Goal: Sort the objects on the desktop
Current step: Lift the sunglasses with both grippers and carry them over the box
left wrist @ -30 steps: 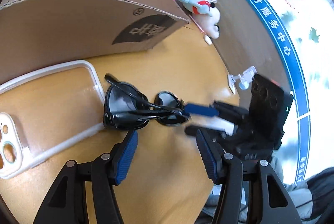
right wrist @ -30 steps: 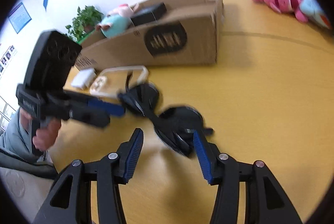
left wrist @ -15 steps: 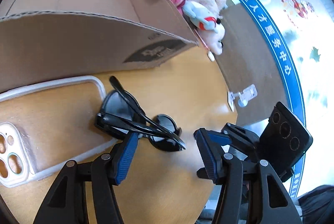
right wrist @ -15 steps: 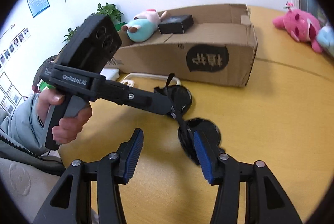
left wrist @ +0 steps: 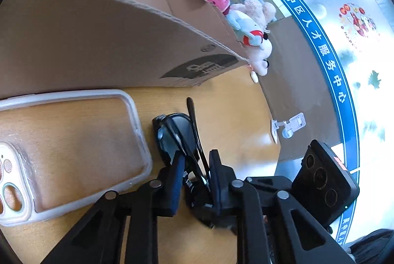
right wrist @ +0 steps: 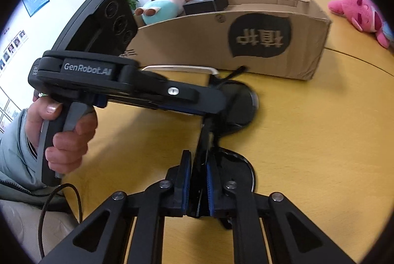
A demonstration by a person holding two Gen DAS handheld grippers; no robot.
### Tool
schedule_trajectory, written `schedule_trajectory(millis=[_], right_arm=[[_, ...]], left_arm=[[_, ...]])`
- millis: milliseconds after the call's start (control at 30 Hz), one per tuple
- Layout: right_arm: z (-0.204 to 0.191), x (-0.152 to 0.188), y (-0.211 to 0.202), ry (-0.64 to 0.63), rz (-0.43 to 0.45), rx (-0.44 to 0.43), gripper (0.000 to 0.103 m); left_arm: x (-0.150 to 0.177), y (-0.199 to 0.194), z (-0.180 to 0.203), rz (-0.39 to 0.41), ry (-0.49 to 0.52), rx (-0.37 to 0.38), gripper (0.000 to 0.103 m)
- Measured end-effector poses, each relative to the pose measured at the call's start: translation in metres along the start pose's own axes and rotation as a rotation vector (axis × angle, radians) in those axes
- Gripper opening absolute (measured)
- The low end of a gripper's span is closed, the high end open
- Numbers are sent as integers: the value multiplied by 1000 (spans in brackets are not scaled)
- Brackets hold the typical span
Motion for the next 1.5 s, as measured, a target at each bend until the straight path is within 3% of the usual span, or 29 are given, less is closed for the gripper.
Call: schedule_trajectory(millis=[300, 467, 767, 1000, 1200, 1500], right_arm=[[-22, -12, -24, 10, 104, -31, 12], [-41, -38, -53, -18, 214, -45, 12], [-76, -130, -110, -105, 461, -17, 12], [-91, -211, -136, -144, 550, -21, 12], [-91, -277, -121, -162, 536, -39, 12], [-59, -345, -34, -89, 382, -46, 12]], left_arm=[[-20, -31, 39, 45, 128, -30, 13], [-52, -68, 67, 77, 238, -68, 13], [-151, -136, 127, 182, 457, -158, 13], [-230, -178, 146, 265, 539, -192, 13], [-289, -194, 122, 287, 516, -204, 11], [-352, -159, 13, 204, 373, -196, 8]])
Point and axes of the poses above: each gripper's, at about its wrist camera, not at the fingertips, and y roughly the way its jaws point, z to its right, x to its underside, the point moved 6 cm from there along y, roughly the way its jaws point, and after that the axes turned 11 degrees about y, right-handed, at the moved point
